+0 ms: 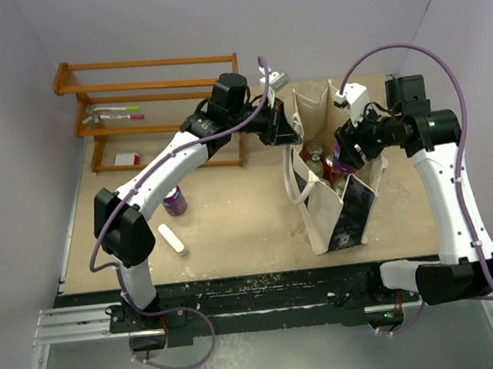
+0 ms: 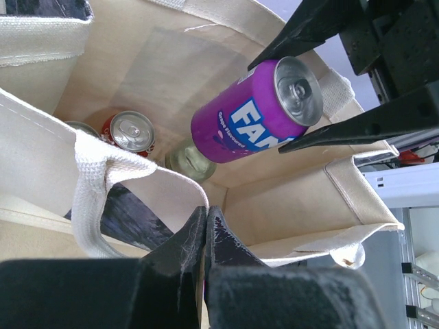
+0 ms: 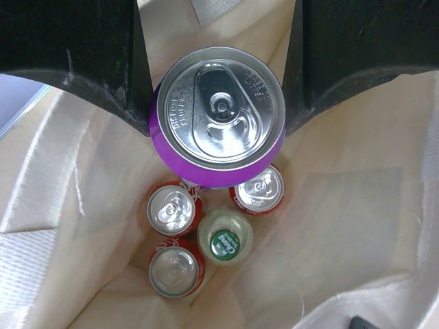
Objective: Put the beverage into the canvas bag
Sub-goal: Place the drink in the canvas bag.
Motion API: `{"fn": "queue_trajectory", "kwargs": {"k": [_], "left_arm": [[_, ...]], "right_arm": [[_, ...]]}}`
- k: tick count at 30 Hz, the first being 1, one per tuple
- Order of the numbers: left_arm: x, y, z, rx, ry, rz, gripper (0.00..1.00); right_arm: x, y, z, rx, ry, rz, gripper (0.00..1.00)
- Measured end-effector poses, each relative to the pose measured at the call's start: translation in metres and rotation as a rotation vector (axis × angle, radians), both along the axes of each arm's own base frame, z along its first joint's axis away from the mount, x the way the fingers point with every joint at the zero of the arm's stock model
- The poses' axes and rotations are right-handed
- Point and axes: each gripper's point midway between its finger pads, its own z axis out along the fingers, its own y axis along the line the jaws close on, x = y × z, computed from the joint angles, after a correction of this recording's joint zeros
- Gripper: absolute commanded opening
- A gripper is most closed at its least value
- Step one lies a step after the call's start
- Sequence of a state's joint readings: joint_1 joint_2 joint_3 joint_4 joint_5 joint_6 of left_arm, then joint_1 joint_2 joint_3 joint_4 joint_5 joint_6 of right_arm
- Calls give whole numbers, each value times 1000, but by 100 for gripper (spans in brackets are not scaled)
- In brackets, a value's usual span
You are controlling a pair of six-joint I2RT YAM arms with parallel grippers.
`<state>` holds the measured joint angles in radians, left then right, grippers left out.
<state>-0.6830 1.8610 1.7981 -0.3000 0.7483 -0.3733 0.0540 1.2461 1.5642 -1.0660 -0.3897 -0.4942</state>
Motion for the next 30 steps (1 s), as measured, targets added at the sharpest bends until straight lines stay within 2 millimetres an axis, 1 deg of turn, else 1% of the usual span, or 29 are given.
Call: {"fn": "queue_trajectory", "kwargs": {"k": [6, 13, 21, 30], "left_arm": [[0, 0, 0, -1, 0, -3, 0], [-1, 0, 0, 0, -2, -5, 0], [-1, 0, -1, 1, 1, -6, 0], [-1, 0, -1, 0, 0, -6, 0]], "right_arm": [[-8, 2, -17, -60, 45, 99, 0], [-17, 14, -34, -96, 79, 201, 0], [-15, 18, -44, -128, 55, 259, 0], [-19, 17, -41, -124, 51, 245, 0]]}}
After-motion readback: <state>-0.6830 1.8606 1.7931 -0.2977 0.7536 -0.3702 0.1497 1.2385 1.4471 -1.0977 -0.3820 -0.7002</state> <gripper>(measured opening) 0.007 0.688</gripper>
